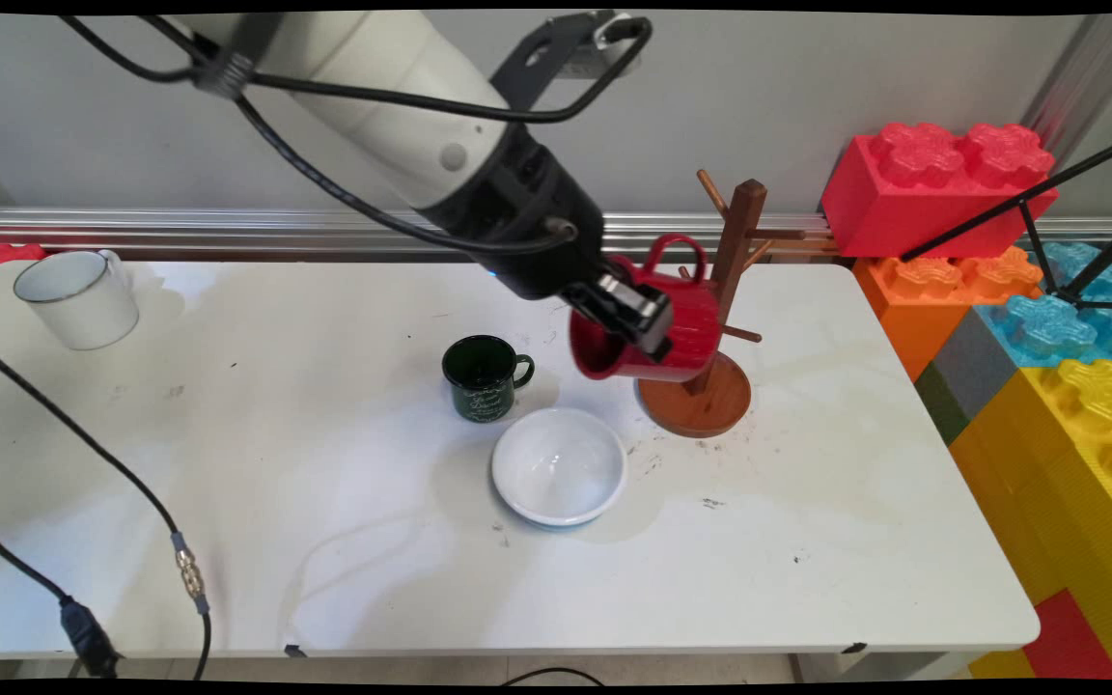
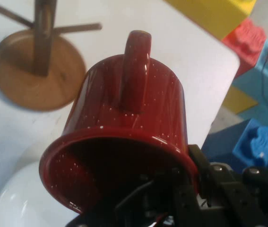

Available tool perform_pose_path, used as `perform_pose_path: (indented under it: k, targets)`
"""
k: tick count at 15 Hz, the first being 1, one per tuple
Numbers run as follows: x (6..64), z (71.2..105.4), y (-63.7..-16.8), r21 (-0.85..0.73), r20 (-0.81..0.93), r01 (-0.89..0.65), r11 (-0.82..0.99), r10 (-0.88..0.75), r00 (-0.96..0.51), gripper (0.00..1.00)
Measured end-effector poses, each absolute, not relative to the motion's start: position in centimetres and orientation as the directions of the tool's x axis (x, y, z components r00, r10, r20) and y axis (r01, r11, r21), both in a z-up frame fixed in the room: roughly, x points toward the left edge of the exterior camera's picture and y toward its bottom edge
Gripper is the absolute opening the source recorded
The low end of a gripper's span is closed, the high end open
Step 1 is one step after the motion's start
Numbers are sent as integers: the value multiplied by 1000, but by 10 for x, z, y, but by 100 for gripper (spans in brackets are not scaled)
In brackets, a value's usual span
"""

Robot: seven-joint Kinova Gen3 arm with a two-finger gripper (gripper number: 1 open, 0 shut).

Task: Place the picked object on the table

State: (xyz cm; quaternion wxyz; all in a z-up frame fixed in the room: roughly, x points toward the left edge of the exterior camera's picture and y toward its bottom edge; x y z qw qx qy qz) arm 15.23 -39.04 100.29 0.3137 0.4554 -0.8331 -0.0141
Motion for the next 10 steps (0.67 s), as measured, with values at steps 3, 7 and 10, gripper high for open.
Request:
perform_pose_path:
  k: [3,7,10]
  targets:
    - [161,1010,-387,260,478,-764,591,-766,-431,0]
    - [168,1014,-382,205,432,-777,596,-767,-474,0]
    - [171,1013,-379,157,381,-783,602,-768,-514,0]
